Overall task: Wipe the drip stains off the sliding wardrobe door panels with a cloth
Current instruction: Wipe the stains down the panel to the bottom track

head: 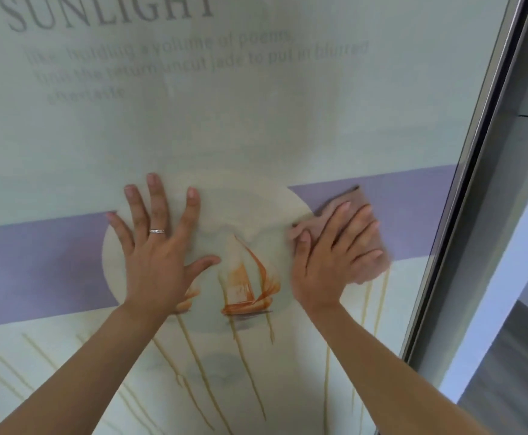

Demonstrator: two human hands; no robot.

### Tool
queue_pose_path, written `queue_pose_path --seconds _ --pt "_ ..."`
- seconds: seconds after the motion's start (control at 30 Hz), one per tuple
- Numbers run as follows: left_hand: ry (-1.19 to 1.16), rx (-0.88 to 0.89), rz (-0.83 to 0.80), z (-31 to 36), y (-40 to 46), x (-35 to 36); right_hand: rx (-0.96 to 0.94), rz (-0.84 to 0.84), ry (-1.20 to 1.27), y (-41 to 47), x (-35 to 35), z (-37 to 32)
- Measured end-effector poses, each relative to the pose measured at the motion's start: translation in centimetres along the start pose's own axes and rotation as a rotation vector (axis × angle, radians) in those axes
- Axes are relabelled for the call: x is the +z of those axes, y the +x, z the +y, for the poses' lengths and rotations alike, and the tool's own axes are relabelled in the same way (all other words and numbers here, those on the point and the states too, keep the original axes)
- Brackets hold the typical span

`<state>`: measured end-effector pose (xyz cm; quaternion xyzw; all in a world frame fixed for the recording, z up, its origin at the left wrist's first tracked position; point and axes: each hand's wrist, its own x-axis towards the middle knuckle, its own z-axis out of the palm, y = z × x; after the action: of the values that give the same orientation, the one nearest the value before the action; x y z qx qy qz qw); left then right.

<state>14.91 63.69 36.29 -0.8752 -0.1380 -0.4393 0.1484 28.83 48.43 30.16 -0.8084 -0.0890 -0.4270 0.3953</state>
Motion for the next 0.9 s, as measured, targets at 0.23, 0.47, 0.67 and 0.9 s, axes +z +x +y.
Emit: queue_pose_path --seconds 0.23,0.47,0.67,0.9 --pt "0.002 -0.009 -0.013 -0.1 0.0 0.1 0.224 0.039 0.028 6.5 -0.5 4.7" --pt "0.008 -0.005 -0.017 0.0 0.0 0.0 -0.281 -0.047 0.028 -1.7 0.6 3.3" --pt "0.022 -0.002 -0.008 0.0 0.1 -0.1 -0.673 0.005 0.003 1.3 0.1 2.1" --pt "-0.137 0.037 0.050 -1.8 -1.3 0.5 -0.894 0.036 -0.008 -0.1 1.2 -1.2"
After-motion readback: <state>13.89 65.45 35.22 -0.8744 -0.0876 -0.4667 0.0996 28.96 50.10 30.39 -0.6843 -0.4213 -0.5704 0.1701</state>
